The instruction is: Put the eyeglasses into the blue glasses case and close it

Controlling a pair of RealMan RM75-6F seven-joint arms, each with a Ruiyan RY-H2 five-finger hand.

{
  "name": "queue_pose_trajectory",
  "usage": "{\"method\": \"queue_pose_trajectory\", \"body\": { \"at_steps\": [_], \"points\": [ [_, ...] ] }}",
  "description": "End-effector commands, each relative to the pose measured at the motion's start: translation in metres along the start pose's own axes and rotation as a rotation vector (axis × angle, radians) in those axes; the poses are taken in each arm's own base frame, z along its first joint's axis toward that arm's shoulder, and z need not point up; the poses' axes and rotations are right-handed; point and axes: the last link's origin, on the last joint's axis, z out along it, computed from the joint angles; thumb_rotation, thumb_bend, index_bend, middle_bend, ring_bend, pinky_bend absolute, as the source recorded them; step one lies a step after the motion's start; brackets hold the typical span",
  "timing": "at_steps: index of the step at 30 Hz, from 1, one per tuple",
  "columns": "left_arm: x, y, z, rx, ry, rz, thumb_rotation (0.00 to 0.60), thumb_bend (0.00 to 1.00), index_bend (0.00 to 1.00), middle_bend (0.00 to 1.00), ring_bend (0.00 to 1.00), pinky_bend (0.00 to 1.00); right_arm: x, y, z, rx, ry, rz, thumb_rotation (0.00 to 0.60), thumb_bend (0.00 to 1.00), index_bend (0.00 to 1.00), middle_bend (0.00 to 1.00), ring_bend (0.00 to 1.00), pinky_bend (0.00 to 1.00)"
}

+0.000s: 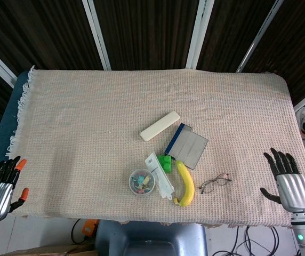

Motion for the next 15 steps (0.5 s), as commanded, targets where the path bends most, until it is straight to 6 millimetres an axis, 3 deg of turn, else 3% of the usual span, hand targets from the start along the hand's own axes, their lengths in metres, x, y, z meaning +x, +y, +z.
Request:
{"method": "queue_pose_trajectory", "body": {
  "at_steps": [1, 8, 15],
  "points": [
    [0.000, 0.001, 0.000, -0.003, 0.000, -0.001, 0.600, 0.40, 0.00, 0.00, 0.00, 0.00, -0.001, 0.000, -0.001, 0.000, -0.005, -0.003, 0.600, 0.30, 0.00, 0.00, 0.00, 0.00],
    [0.000, 0.002, 0.003, -0.007, -0.006, -0.007, 0.600, 0.40, 0.00, 0.00, 0.00, 0.00, -0.007, -0.001, 0.004, 0.016, -0.033, -0.014, 0.600, 0.30, 0.01, 0.00, 0.00, 0.00],
    [0.002, -0.001, 0.007, -0.003, -0.002, -0.020, 0.600, 0.40, 0.00, 0.00, 0.00, 0.00, -0.032, -0.020, 0.040, 0.164, -0.093, -0.098, 0.600, 0.30, 0.20, 0.00, 0.00, 0.00]
  ]
}}
